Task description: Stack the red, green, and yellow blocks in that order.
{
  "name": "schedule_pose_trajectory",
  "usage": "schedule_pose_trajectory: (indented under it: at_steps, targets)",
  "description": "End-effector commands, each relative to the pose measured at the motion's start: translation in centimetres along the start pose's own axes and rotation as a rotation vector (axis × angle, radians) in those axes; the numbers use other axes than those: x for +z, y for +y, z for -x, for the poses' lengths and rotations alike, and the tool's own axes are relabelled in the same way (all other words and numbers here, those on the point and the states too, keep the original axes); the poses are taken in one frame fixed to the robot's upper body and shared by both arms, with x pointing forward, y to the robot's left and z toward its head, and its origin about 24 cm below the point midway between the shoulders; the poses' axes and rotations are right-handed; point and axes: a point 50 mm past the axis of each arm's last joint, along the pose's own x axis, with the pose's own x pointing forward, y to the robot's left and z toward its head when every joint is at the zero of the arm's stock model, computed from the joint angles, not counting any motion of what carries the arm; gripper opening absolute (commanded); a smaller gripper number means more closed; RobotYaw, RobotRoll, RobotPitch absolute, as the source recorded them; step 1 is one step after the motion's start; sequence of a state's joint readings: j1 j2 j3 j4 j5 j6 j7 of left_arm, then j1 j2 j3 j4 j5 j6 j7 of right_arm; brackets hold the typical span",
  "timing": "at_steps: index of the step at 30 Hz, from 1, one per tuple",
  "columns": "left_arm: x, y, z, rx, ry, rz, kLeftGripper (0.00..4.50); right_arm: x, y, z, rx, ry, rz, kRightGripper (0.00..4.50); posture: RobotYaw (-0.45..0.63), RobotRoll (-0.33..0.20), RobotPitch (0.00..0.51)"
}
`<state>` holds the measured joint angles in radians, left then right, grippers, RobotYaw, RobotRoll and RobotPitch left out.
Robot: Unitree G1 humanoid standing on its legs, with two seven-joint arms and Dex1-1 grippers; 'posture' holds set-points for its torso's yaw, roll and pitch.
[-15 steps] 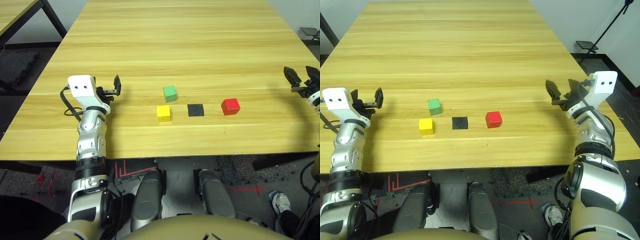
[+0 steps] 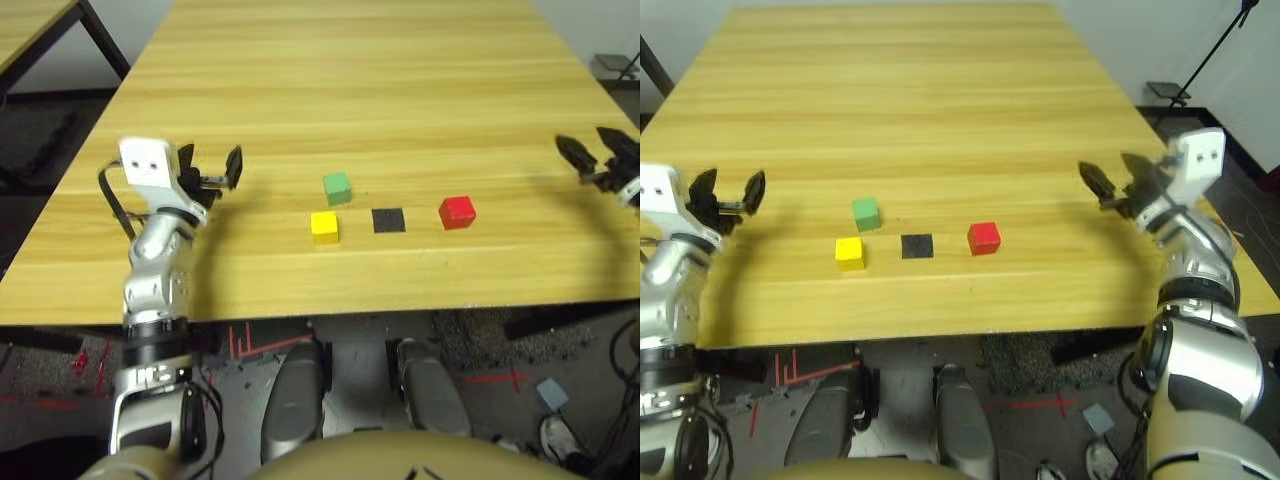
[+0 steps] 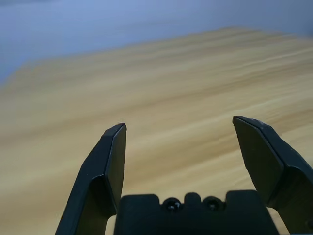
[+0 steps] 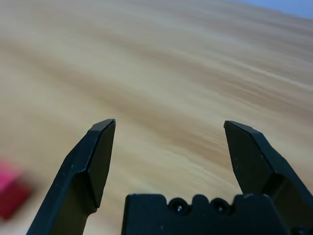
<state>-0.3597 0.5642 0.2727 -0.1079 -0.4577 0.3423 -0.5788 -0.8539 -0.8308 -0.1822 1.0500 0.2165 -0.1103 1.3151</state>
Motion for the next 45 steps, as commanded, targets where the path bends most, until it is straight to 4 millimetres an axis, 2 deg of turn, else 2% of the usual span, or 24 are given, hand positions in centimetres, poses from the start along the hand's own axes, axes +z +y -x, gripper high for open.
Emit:
schedule_pose_trajectory:
  at_steps: [1, 4, 8, 14, 19, 26, 29, 31, 32, 34, 35, 38, 45]
  targets:
    - [1.3, -2.1, -0.3, -0.278, 0.042, -0.005, 4.46, 1.1, 1.4, -0.6, 0.311, 0.135, 0.076, 4.50, 0.18, -0.102, 0.109]
    - [1.4, -3.6, -0.6, -0.458, 0.105, -0.036, 4.46, 1.8, 2.2, -1.6, 0.449, 0.230, 0.148, 4.50, 0.20, -0.109, 0.108]
    - [0.3, -5.4, -1.3, -0.593, 0.172, -0.062, 4.46, 1.7, 3.2, -3.6, 0.560, 0.320, 0.235, 4.50, 0.23, -0.123, 0.109]
    - [-1.4, -7.2, -2.4, -0.635, 0.237, -0.081, 4.46, 0.7, 4.2, -6.1, 0.656, 0.391, 0.273, 4.50, 0.30, -0.131, 0.113]
    - [-2.5, -8.1, -2.3, -0.686, 0.316, -0.091, 4.46, 0.3, 5.3, -8.1, 0.715, 0.403, 0.290, 4.50, 0.34, -0.130, 0.117]
    - [-2.2, -8.1, -2.0, -0.696, 0.351, -0.110, 4.46, -0.2, 6.4, -9.6, 0.778, 0.433, 0.320, 4.50, 0.38, -0.127, 0.126]
    - [-1.9, -7.9, -1.9, -0.683, 0.352, -0.115, 4.50, -0.4, 6.4, -9.6, 0.795, 0.475, 0.349, 3.86, 0.40, -0.128, 0.130]
    - [-1.7, -7.8, -1.9, -0.673, 0.350, -0.114, 4.50, -0.5, 6.4, -9.6, 0.803, 0.496, 0.365, 3.29, 0.40, -0.130, 0.131]
    - [-1.7, -7.8, -1.9, -0.668, 0.349, -0.113, 4.50, -0.5, 6.4, -9.6, 0.806, 0.505, 0.371, 2.77, 0.41, -0.132, 0.133]
    - [-1.6, -7.8, -1.9, -0.658, 0.346, -0.112, 4.50, -0.5, 6.5, -9.7, 0.817, 0.518, 0.391, 2.18, 0.41, -0.133, 0.133]
    - [-1.6, -7.8, -1.9, -0.652, 0.344, -0.110, 4.50, -0.5, 6.6, -9.9, 0.820, 0.513, 0.393, 2.04, 0.42, -0.135, 0.134]
    - [-1.5, -7.8, -1.9, -0.644, 0.342, -0.114, 4.50, 0.0, 7.1, -10.9, 0.820, 0.459, 0.381, 2.04, 0.42, -0.137, 0.135]
    - [-0.9, -7.7, -2.0, -0.634, 0.350, -0.125, 4.50, 3.4, 9.5, -14.8, 0.860, 0.310, 0.328, 2.04, 0.43, -0.149, 0.137]
